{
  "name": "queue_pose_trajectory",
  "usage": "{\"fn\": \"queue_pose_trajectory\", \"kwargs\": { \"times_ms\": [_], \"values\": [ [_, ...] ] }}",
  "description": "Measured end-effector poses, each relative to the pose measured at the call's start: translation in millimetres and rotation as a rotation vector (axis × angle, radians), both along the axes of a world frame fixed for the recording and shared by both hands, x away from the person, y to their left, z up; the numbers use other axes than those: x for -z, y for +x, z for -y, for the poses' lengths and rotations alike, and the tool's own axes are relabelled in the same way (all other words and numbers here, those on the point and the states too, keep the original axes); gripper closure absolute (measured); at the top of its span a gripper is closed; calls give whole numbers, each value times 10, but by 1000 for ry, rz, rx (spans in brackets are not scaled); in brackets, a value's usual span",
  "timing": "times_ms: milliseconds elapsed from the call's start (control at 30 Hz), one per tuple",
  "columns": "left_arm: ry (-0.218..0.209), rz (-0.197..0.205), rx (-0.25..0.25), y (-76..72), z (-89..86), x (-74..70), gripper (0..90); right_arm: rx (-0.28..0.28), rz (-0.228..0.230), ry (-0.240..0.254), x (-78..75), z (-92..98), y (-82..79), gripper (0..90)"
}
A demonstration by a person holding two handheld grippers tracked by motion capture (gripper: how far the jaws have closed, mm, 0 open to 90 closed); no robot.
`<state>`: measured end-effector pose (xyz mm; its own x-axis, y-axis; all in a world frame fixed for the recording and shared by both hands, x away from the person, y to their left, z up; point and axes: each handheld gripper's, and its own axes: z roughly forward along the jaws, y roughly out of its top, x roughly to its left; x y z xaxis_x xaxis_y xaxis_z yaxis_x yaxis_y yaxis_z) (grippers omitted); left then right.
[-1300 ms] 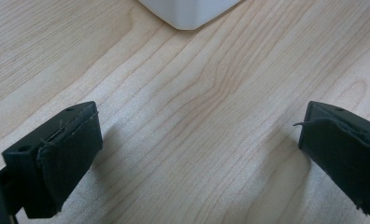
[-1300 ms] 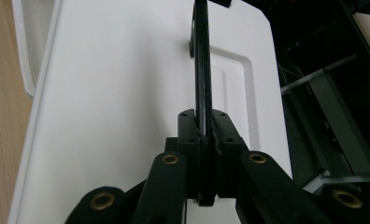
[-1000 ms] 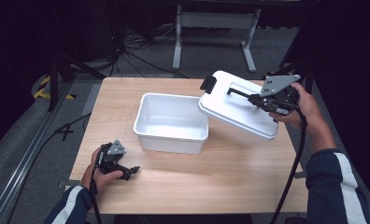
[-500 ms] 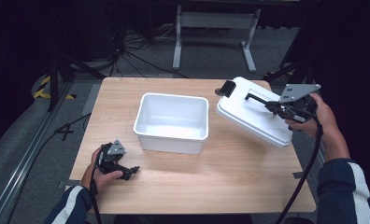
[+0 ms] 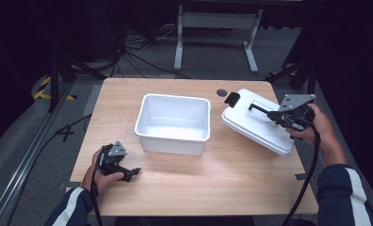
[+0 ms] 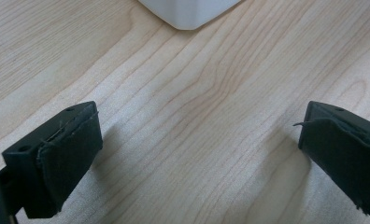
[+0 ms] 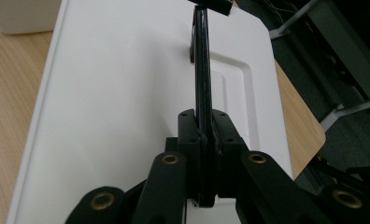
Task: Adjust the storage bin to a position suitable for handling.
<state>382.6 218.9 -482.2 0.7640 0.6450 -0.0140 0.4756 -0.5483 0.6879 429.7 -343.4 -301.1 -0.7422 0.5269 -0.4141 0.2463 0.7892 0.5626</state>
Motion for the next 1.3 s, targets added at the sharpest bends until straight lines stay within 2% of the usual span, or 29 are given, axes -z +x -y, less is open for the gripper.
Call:
{"fn": "queue_pose_trajectory", "kwargs": {
  "times_ms": [433, 567, 667, 767, 1000, 1300],
  "values": [
    [0, 0, 0, 0, 0, 0, 1, 17, -52, 2, 322, -49, 179, 849],
    [0, 0, 0, 0, 0, 0, 1, 25, -56, 4, 386, -63, 222, 849],
    [0, 0, 0, 0, 0, 0, 1, 31, -68, 14, 474, -83, 277, 848],
    [1, 0, 1, 0, 0, 0, 1, 47, -85, 4, 582, -102, 343, 848],
    [0, 0, 1, 0, 0, 0, 1, 51, -114, 21, 712, -107, 425, 848],
    [1, 0, 1, 0, 0, 0, 1, 53, -135, 11, 815, -118, 453, 847]
  ]
}}
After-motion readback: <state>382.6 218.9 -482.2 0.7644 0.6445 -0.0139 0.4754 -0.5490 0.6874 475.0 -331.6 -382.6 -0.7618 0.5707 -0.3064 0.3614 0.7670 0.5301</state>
